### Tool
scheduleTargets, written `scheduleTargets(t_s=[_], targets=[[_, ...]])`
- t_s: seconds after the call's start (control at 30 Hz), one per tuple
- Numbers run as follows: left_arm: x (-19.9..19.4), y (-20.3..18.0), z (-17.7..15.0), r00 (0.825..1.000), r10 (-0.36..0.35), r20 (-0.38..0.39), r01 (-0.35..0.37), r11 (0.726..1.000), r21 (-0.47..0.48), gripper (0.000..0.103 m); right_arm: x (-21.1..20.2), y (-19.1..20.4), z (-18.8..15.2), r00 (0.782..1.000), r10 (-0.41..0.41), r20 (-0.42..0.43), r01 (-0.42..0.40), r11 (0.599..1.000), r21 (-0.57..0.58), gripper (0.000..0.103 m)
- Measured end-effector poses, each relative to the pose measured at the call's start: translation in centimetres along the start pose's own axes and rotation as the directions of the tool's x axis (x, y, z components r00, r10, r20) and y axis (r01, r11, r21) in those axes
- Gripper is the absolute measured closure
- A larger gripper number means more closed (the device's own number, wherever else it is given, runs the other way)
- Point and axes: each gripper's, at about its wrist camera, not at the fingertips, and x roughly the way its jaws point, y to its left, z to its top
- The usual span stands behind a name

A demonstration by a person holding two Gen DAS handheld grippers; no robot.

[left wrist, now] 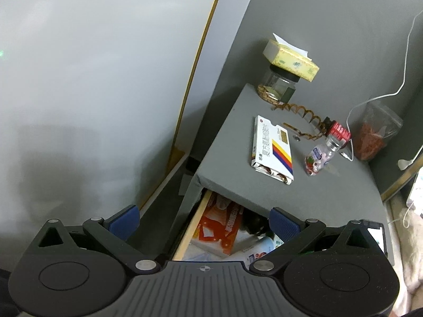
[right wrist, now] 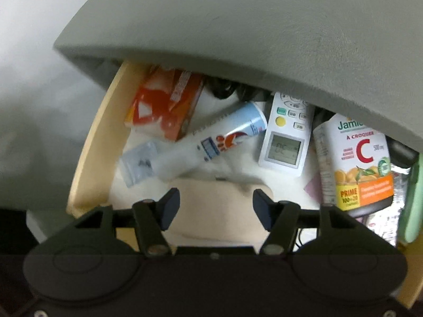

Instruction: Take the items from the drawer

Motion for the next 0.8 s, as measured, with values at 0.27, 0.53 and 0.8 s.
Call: scheduleTargets(t_s=[0.27,0.53,0.8], targets=[[0.1,-0.4,-0.3,1.0,0.0,-0.012,0.0,1.0,0.028,0.0,0.5,2.3,1.0,0.992,0.098,-0.085,-0.117,0.962,-0.246,0.034],[0.2,-0.3,-0.3,1.0,-0.007,-0.02,0.007,1.0,0.008,0.0,0.2,-1.7,-1.9,0.996,0.048,-0.076,-0.088,0.705,-0.704,0.024],[0.6,-1.4,-0.7,0.999,-0.01,-0.04,0.013,0.998,0.061,0.0,2.1,-1.0,-3.4,0.991,0.109,-0.078,-0.121,0.477,-0.871,0.025]])
